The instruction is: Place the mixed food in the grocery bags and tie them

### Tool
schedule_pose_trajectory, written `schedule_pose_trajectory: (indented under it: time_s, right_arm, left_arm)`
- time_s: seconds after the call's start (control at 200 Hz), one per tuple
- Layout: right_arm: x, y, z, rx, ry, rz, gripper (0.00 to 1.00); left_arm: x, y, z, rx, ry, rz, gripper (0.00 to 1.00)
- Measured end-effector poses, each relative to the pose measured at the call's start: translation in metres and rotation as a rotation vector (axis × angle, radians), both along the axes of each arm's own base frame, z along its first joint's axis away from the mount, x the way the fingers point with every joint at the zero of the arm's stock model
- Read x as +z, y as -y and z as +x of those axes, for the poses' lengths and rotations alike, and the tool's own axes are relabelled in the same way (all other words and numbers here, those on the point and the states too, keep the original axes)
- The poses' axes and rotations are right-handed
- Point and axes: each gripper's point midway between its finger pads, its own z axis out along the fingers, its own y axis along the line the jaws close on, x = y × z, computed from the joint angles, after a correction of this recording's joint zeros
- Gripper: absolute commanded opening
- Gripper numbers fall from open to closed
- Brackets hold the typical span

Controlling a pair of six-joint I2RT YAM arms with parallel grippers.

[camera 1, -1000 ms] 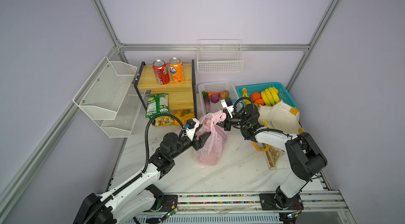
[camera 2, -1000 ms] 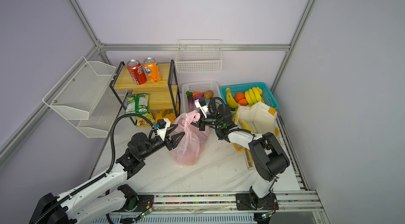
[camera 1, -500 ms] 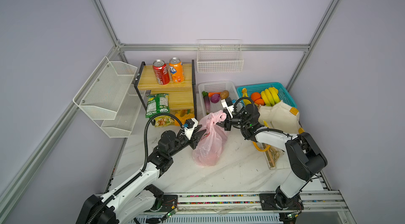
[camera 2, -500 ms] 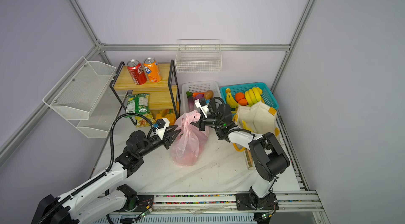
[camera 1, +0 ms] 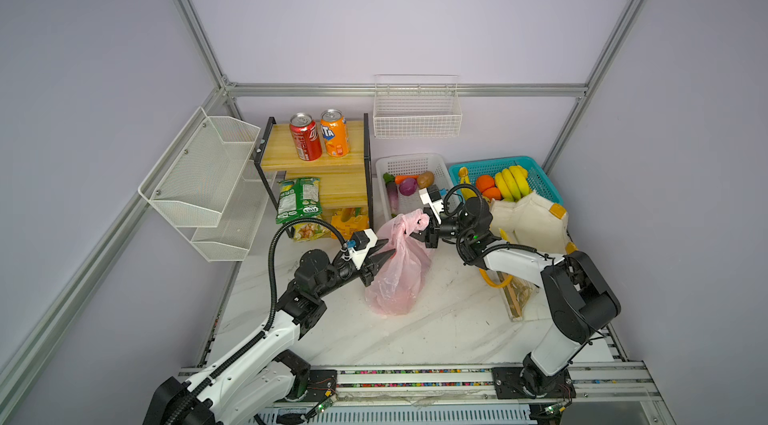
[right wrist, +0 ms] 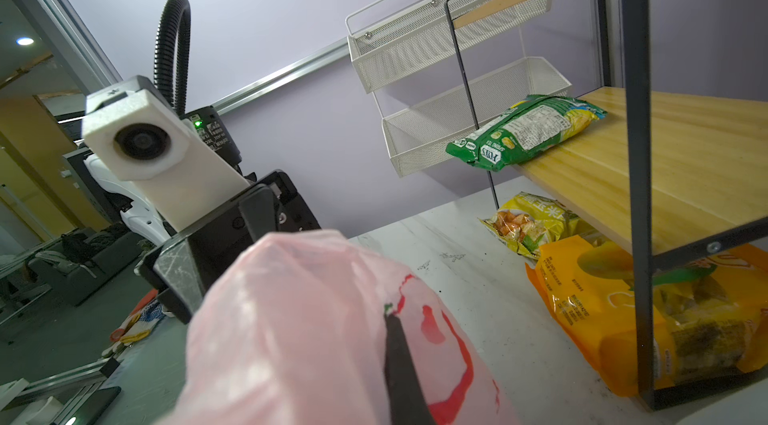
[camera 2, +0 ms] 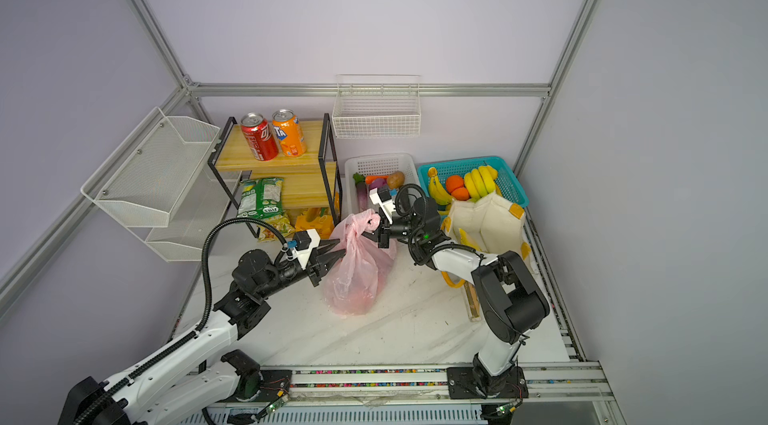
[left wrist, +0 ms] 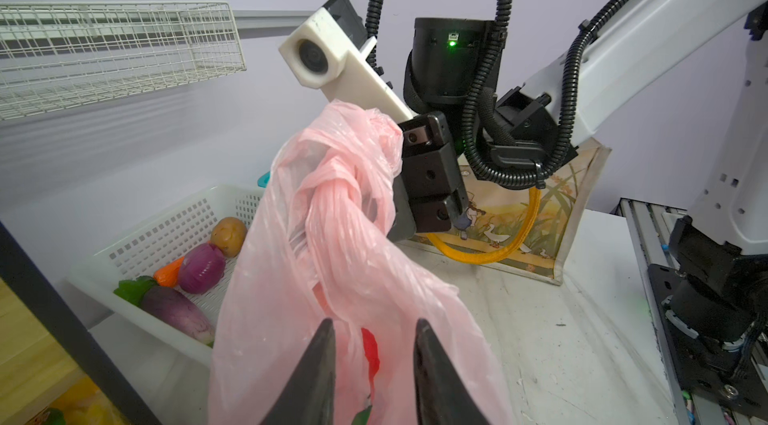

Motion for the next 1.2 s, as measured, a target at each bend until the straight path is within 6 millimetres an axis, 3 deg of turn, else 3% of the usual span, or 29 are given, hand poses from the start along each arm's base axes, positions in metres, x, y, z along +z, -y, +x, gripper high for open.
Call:
schedule_pose_trajectory:
  time_s: [0.39, 0.81, 1.2]
  right_arm:
    - [-0.003, 0.0, 0.0, -0.002, 0.008, -0.008, 0.0]
    - [-0.006, -0.001, 0.002, -0.004, 0.005, -0.023, 0.0]
    - [-0.009, -0.001, 0.002, -0.005, 0.009, -0.034, 0.0]
  left_arm:
    - [-0.033, 0.01, 0.014, -0.013, -0.085, 0.047, 0.3]
    - [-0.015, 0.006, 0.026, 0.046, -0.051, 0.025, 0.22]
    - [-0.014, -0.006, 0.045, 0.122, -0.065, 0.021, 0.21]
